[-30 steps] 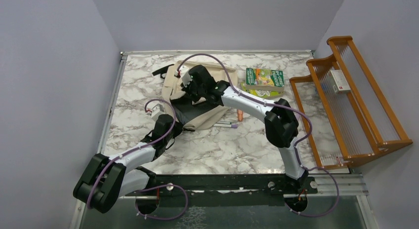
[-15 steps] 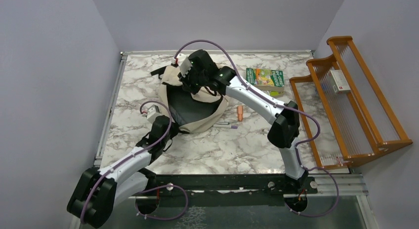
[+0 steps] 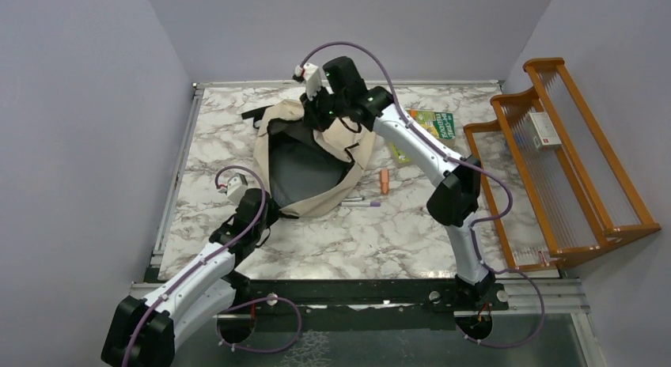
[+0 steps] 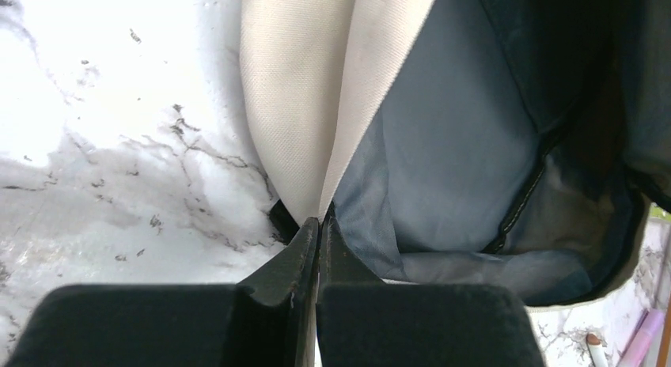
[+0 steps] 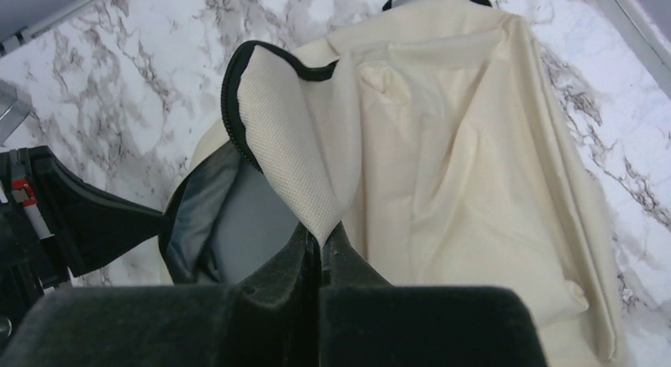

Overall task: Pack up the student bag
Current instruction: Adjust the student bag at the center of the board.

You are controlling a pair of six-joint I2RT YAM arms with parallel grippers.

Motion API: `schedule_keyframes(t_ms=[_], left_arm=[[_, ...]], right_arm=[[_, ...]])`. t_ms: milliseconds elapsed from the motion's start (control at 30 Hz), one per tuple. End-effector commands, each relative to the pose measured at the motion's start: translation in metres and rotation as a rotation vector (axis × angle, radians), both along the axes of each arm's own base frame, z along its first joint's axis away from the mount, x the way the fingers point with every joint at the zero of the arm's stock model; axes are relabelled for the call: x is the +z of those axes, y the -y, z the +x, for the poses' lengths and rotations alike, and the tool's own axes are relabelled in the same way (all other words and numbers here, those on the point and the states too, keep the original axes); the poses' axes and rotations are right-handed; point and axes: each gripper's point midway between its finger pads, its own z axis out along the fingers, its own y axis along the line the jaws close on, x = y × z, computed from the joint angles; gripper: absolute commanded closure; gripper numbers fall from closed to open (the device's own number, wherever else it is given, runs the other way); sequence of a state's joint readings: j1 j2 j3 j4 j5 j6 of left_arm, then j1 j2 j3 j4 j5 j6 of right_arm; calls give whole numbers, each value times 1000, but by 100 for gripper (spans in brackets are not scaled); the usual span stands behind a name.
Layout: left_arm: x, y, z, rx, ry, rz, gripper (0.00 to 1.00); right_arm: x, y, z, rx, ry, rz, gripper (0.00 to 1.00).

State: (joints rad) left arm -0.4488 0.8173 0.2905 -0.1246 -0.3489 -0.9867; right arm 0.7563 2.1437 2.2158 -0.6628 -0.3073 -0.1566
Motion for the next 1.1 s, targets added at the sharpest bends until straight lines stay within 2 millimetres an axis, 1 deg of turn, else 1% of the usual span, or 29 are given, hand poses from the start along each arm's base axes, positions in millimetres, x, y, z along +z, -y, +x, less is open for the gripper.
schedule_keyframes(t_ms=[0, 100, 233, 333, 467, 600, 633, 700, 800, 933, 967, 1000, 1067], left_arm=[[-4, -9, -5, 43, -35, 19, 100], [-1, -8, -4, 48, -23, 6, 100], [5, -10, -2, 52, 4, 13, 100], [6, -12, -3, 47, 4, 26, 100], [12, -11, -1, 37, 22, 30, 100], [28, -10, 5, 25, 58, 39, 100], [33, -10, 7, 22, 67, 46, 98], [44, -11, 10, 20, 81, 65, 89], [68, -12, 18, 19, 123, 89, 75], [105, -13, 34, 31, 200, 125, 55], [111, -13, 40, 32, 214, 140, 52], [116, -12, 45, 30, 228, 153, 51], [124, -8, 58, 12, 258, 182, 52]], right_arm=[[11, 10, 29, 79, -85, 136, 100], [-5, 24, 50, 90, -152, 178, 100], [-36, 49, 85, 33, -219, 206, 99], [-61, 66, 105, -4, -279, 231, 94], [-94, 79, 120, -47, -303, 215, 85], [-116, 84, 129, -87, -292, 187, 81], [-120, 86, 132, -104, -286, 177, 79], [-125, 90, 139, -137, -267, 163, 77], [-123, 93, 141, -152, -253, 164, 72], [-111, 93, 139, -149, -236, 182, 66], [-108, 93, 138, -149, -232, 186, 66], [-105, 93, 139, -150, -225, 189, 65], [-98, 93, 139, -154, -214, 196, 65]])
